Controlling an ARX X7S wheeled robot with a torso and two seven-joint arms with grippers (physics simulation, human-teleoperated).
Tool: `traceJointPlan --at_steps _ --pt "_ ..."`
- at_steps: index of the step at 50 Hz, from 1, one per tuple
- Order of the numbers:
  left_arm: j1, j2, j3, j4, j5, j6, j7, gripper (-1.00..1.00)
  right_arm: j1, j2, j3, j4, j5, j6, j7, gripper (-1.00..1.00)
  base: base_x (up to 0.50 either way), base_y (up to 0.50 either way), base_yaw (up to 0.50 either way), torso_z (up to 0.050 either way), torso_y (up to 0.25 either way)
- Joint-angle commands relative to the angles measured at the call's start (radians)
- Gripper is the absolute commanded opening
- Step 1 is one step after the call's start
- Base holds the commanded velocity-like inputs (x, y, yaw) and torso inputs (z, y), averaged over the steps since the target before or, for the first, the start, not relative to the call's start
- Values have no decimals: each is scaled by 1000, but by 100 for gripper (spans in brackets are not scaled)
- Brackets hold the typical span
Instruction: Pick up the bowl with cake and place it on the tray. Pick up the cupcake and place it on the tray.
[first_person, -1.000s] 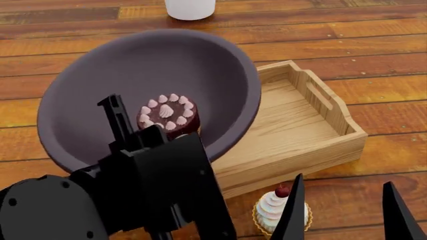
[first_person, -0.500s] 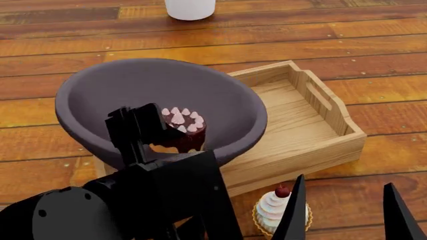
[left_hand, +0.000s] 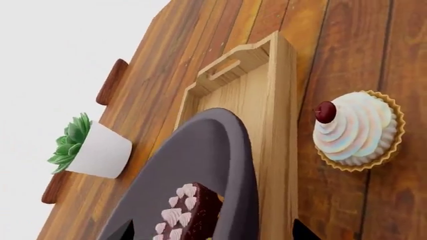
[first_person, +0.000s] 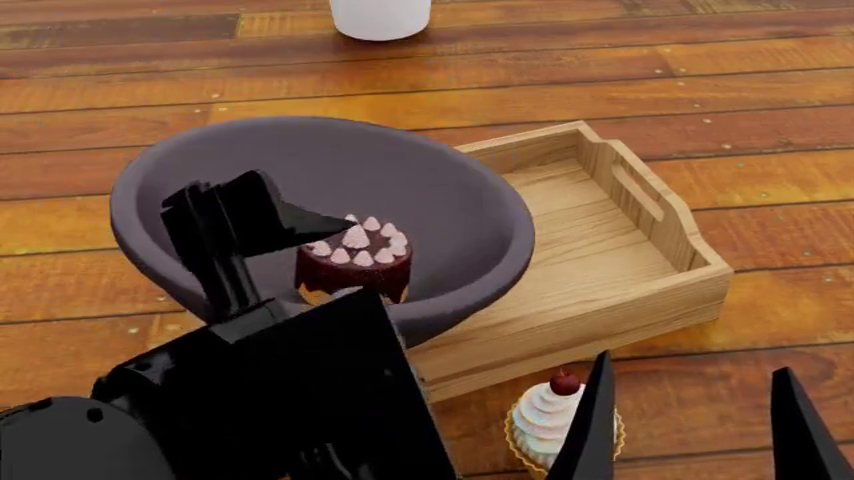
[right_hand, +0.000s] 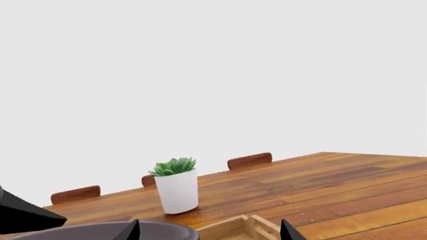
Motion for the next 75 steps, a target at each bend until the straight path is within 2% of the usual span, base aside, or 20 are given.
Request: traceJointPlan --at_steps 1,2,3,4,5,9,11,14,17,20,26,27,35,43,49,52,55,59,64,75 --pt "355 6 -129 377 366 300 0 100 -7 11 10 -14 12 -4 7 100 0 0 0 0 0" --pt "505 6 -130 472 368 402 0 100 -7 12 10 -14 12 -4 8 100 0 0 3 0 0" --pt "620 6 -130 473 368 402 0 100 -7 12 9 -14 12 -5 8 100 0 0 0 0 0" --pt "620 6 -130 473 368 402 0 100 -7 12 9 -14 12 -5 8 100 0 0 0 0 0" --pt "654 6 -60 542 496 386 0 100 0 18 14 -22 19 5 16 100 0 0 0 0 0" --pt "619 6 -19 542 591 355 0 100 -8 21 16 -28 19 0 18 100 0 0 0 0 0" --pt "632 6 64 542 694 315 0 100 -12 19 14 -22 15 -7 14 100 0 0 0 0 0" --pt "575 6 34 542 712 274 0 100 -14 21 7 -27 8 -8 13 100 0 0 0 0 0" --pt "465 6 -136 542 623 269 0 100 -17 17 2 -17 2 -17 8 100 0 0 0 0 0" --pt "303 6 -414 542 487 286 0 100 -11 15 -6 -9 -3 -17 6 100 0 0 0 0 0" --pt "59 6 -842 542 412 380 0 100 -8 14 -18 -9 -11 -15 8 100 0 0 0 0 0" --pt "50 6 -872 542 407 390 0 100 -7 14 -19 -8 -12 -15 8 100 0 0 0 0 0" --pt "-33 6 -1003 542 428 378 0 100 -10 20 -31 -16 -24 -14 8 100 0 0 0 0 0" --pt "28 5 -902 542 520 310 0 100 -16 77 -100 -48 -98 22 -44 100 0 0 0 0 0" --pt "5 -39 -949 542 482 308 0 100 0 105 -156 -63 -140 65 -68 100 0 0 0 0 0" --pt "-26 4 -1174 542 319 462 0 100 2 111 -166 -66 -144 72 -69 100 0 0 0 0 0" --pt "-28 4 -1353 542 235 559 0 100 3 114 -167 -67 -143 70 -67 100 0 0 0 0 0" --pt "-49 -10 -1495 520 176 632 0 100 23 113 -178 -67 -138 86 -62 100 0 0 0 0 0" --pt "-68 -61 -1506 511 181 634 -14 100 41 112 -195 -66 -140 101 -57 100 0 0 0 0 0" --pt "-47 -61 -1481 540 193 642 -9 100 86 116 -216 -34 -146 146 -49 100 0 0 0 0 0"
